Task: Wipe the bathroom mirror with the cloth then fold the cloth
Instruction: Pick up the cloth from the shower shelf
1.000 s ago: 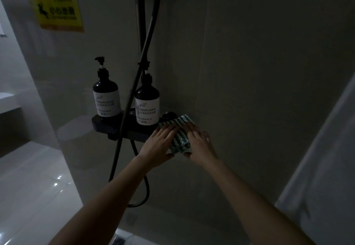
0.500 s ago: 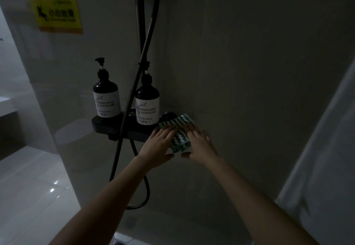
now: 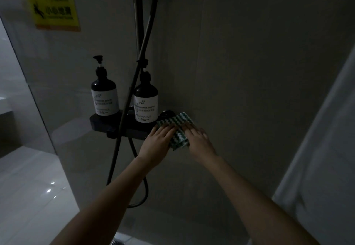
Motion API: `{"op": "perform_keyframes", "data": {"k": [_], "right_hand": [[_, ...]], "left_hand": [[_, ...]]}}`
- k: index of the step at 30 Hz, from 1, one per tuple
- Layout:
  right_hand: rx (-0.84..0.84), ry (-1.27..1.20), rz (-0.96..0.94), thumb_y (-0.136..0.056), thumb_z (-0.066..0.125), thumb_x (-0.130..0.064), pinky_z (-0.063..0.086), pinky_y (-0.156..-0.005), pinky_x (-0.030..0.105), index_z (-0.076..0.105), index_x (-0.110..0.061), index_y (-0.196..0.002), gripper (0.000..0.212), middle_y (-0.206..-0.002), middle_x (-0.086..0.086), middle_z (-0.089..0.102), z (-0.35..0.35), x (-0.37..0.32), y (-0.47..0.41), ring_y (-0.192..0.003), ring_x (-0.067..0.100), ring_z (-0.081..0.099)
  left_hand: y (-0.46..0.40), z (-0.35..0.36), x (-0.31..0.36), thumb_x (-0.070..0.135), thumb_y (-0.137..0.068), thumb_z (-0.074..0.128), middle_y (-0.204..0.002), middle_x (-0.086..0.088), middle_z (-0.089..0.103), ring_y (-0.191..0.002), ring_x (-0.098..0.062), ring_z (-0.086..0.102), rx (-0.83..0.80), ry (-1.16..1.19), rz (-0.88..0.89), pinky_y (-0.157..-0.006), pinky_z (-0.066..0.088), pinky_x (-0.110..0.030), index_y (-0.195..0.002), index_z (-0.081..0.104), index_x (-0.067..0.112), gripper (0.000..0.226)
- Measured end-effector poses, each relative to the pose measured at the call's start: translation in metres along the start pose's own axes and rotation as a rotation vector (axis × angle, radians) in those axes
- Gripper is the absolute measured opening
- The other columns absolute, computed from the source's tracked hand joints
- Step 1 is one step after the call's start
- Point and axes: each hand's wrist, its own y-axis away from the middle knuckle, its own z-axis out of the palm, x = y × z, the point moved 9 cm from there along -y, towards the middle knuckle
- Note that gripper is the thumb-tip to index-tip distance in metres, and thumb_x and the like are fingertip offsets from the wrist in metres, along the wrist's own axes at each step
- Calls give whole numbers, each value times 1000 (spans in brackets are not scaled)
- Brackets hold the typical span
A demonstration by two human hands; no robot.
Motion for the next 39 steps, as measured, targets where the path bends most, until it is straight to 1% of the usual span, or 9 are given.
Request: {"op": "perform_keyframes", "data": {"k": [5,9,13,16,22,27,30,35,39], "right_hand": [[47,-126,-18,-99,32,-5,7,-117,28,13,-12,-150,55,-159,5,9,-2,-3,4,-145,17,8],[43,-156,-16,-99,31,-1,6,-115,24,20,-9,-149,51,-157,8,15,-5,-3,5,-145,18,13],[49,-209,1,-97,31,1,21,-113,28,30,-11,-146,50,-153,8,28,-18,-4,8,-140,21,27],[70,-213,-32,-96,38,1,30,-109,31,35,-12,-144,50,-150,7,35,-32,-12,5,-134,24,38],[126,-229,-193,-93,39,8,28,-111,31,34,-11,-145,56,-151,6,32,-66,-60,-9,-138,22,33],[199,-261,-371,-93,46,5,27,-112,29,34,-11,-145,56,-150,8,35,-74,-127,-20,-138,22,33],[176,-264,-426,-93,41,5,24,-111,28,34,-12,-145,56,-151,7,33,-66,-168,-29,-139,20,32],[125,-318,-566,-92,45,-1,30,-110,31,39,-8,-141,50,-147,11,39,-43,-244,-36,-134,24,40],[41,-352,-672,-93,46,-4,31,-110,32,36,-10,-143,51,-148,11,37,-16,-303,-35,-134,24,40]], "left_hand": [[3,-11,4,7,-73,74,-127,-13,60,-120,-30,55,157,-24,67,-101,37,-48,-126,57,5,56],[3,-26,8,6,-61,83,-110,-10,69,-103,-25,66,221,-23,109,-90,48,-46,-112,67,7,53],[5,-42,8,1,-56,84,-101,-9,71,-90,-25,69,235,10,126,-76,55,-37,-107,69,7,54],[7,-53,1,0,-63,80,-110,-13,68,-92,-30,68,207,47,91,-70,56,-38,-115,65,6,55],[26,-100,-26,2,-53,87,-108,-18,67,-89,-35,68,254,8,94,-68,57,-45,-116,62,0,68],[64,-147,-59,-4,-55,82,-106,-18,68,-84,-33,69,372,-90,57,-64,56,-39,-111,65,-1,58],[93,-161,-87,4,-71,65,-105,-15,69,-78,-30,70,372,-163,-8,-59,55,-33,-110,67,2,39],[148,-178,-128,-6,-56,83,-100,-17,70,-77,-30,70,326,-247,-123,-61,57,-36,-108,67,0,55],[198,-186,-153,-6,-53,84,-101,-17,70,-82,-30,70,284,-331,-223,-63,58,-37,-106,67,-1,56]]}}
